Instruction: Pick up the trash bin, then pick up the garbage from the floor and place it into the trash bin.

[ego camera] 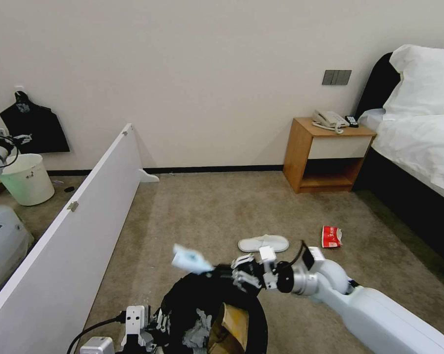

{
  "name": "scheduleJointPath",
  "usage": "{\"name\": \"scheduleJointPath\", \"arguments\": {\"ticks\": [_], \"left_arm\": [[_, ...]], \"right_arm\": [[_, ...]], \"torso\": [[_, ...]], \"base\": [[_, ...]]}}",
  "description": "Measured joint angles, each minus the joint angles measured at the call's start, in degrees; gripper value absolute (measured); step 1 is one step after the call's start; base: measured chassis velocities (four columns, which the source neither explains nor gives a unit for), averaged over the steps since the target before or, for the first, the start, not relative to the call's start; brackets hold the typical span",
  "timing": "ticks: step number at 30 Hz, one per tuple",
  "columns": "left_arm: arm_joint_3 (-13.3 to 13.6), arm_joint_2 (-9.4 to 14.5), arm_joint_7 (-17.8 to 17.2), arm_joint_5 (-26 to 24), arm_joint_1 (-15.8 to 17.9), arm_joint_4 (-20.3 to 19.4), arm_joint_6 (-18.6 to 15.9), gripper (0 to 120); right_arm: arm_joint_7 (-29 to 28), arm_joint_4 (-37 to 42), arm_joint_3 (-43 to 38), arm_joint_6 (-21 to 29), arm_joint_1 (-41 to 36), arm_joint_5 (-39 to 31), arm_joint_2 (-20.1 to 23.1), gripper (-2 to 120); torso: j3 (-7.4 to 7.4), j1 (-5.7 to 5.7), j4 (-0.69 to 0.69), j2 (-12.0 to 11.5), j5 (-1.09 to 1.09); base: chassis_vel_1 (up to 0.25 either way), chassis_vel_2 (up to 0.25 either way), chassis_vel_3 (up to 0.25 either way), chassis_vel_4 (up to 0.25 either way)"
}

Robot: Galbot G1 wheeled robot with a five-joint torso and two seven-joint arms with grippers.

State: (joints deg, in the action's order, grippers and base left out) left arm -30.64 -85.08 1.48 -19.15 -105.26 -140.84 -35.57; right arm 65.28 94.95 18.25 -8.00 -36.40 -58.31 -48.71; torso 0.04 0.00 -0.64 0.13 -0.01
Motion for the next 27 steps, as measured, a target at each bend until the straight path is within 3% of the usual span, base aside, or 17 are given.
{"name": "scheduleJointPath", "arguments": {"ticks": [7, 9, 11, 13, 17, 19, 23, 25, 27], "left_arm": [[-0.1, -0.2, 0.0, 0.0, 0.1, 0.0, 0.0, 4], [-0.2, -0.1, 0.0, 0.0, 0.1, 0.0, 0.0, 4], [-0.3, -0.1, 0.0, 0.0, 0.1, 0.0, 0.0, 4], [-0.2, 0.0, -0.1, 0.0, 0.3, 0.2, -0.1, 4], [-0.2, 0.0, -0.1, 0.0, 0.4, 0.3, -0.1, 4], [-0.3, 0.1, -0.1, -0.1, 0.5, 0.4, -0.1, 4], [-0.4, 0.2, -0.1, -0.2, 0.4, 0.4, -0.1, 4], [-0.5, 0.2, -0.1, -0.3, 0.4, 0.4, -0.1, 4], [-0.5, 0.1, -0.1, -0.3, 0.4, 0.3, -0.1, 4]], "right_arm": [[3.3, -1.9, 1.5, 0.5, 1.2, 5.2, 0.5, 1], [4.4, -2.1, 0.0, 1.1, 1.2, 6.4, 0.7, 11], [4.7, -2.1, -0.8, 1.5, 1.2, 6.3, 0.7, 15], [6.1, -1.7, -2.6, 3.0, 1.9, 6.2, 0.9, 28], [7.7, -1.6, -2.7, 4.0, 2.3, 6.5, 1.3, 36], [8.8, -1.7, -2.3, 4.4, 2.6, 7.3, 1.7, 50], [9.0, -1.9, -2.0, 4.4, 2.7, 7.4, 1.4, 59], [9.2, -2.2, -1.9, 4.4, 2.9, 7.4, 0.6, 72], [9.2, -2.4, -2.0, 4.4, 3.0, 7.4, 0.4, 76]], "torso": [[0.00, 0.00, 0.02, 0.0, 0.01], [0.00, 0.00, 0.00, 0.0, 0.02], [0.00, 0.00, 0.01, 0.0, 0.01], [-0.01, 0.00, 0.02, 0.0, 0.01], [0.00, 0.00, 0.03, 0.0, 0.01], [0.00, 0.00, 0.01, 0.0, 0.01], [0.00, 0.00, 0.02, 0.0, 0.01], [0.00, 0.00, 0.03, 0.0, 0.01], [-0.01, 0.00, 0.03, 0.0, 0.01]], "base": [[0.000, 0.000, 0.000, 0.000], [0.000, 0.000, 0.000, 0.000], [0.000, 0.000, 0.000, 0.000], [0.000, 0.000, 0.000, 0.000], [0.000, 0.000, 0.000, 0.000], [0.000, 0.000, 0.000, 0.000], [0.000, 0.000, 0.000, 0.000], [0.000, 0.000, 0.000, 0.000], [0.000, 0.000, 0.000, 0.000]]}}
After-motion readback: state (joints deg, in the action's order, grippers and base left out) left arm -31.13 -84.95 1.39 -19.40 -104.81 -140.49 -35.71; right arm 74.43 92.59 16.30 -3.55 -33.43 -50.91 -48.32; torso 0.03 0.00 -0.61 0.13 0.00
